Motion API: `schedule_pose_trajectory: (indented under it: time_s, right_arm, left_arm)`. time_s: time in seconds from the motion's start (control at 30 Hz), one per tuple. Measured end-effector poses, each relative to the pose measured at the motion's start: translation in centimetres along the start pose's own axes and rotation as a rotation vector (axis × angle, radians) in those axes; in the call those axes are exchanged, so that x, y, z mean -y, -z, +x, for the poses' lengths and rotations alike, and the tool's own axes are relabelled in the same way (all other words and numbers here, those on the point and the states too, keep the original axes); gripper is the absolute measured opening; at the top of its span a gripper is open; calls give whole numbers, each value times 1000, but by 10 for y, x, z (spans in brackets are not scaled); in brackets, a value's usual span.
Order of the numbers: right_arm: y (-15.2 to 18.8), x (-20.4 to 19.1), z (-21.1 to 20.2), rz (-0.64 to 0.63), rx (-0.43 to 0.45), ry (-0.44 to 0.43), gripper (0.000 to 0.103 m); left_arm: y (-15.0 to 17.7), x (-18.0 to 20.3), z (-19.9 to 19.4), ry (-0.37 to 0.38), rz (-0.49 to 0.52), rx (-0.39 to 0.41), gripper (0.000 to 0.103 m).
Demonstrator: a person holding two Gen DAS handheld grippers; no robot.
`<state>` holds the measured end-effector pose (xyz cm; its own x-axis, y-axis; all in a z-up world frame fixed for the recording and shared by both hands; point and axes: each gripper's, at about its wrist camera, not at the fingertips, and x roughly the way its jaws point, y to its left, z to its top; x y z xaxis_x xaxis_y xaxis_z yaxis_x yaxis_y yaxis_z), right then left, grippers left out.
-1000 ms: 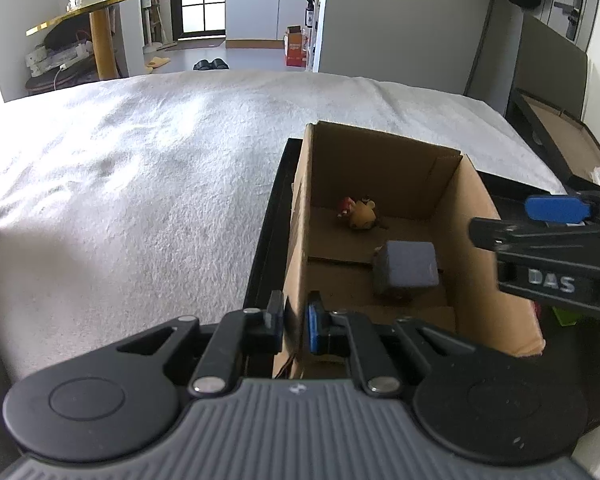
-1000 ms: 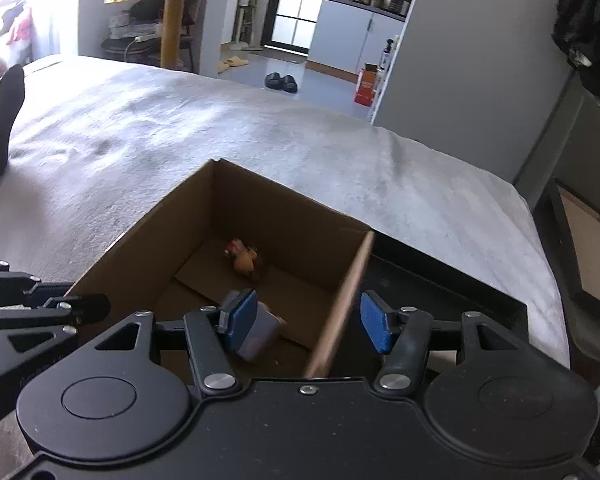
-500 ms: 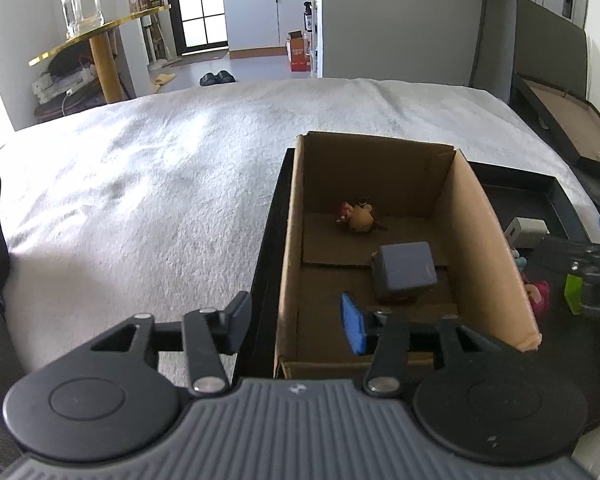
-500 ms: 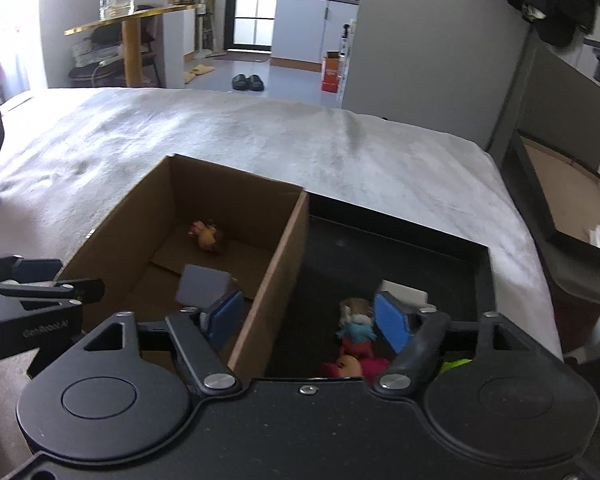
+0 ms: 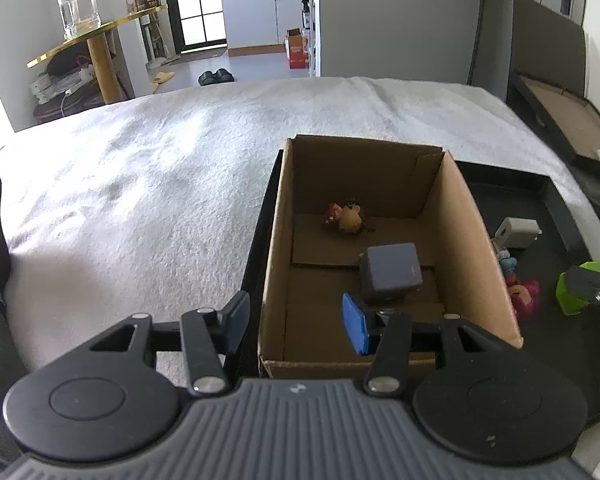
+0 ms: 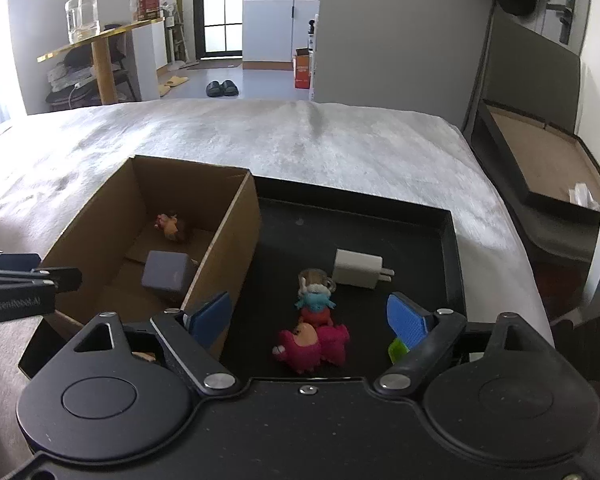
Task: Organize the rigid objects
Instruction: 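Move the right gripper to the lime-green hexagonal container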
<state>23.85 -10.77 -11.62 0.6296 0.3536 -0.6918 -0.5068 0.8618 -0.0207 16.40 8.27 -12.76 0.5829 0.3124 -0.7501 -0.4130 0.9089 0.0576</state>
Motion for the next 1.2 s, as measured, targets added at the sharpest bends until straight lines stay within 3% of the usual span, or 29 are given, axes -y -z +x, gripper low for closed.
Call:
schedule_pose_trajectory:
  time_s: [0.2,0.3,0.47,0.87,1.2]
  right_arm:
    - [12,17,2,37,-11,-4,89]
    - [17,26,3,61,-16,-5,89]
    - [24,41,6,98,-15,-9,89]
    - [41,83,29,239,-17,10,89]
    - [53,95,48,271,14,-9,89]
  left_arm:
    - [-2,8,1,-45,25,-18,58]
    - [-1,10,2,-30,19,-28,67]
    - [-3,16,3,-67,29,-21,83]
    - [-6,33,12,-92,80,-51,84]
    - [-8,41,19,-146,108,-68,84]
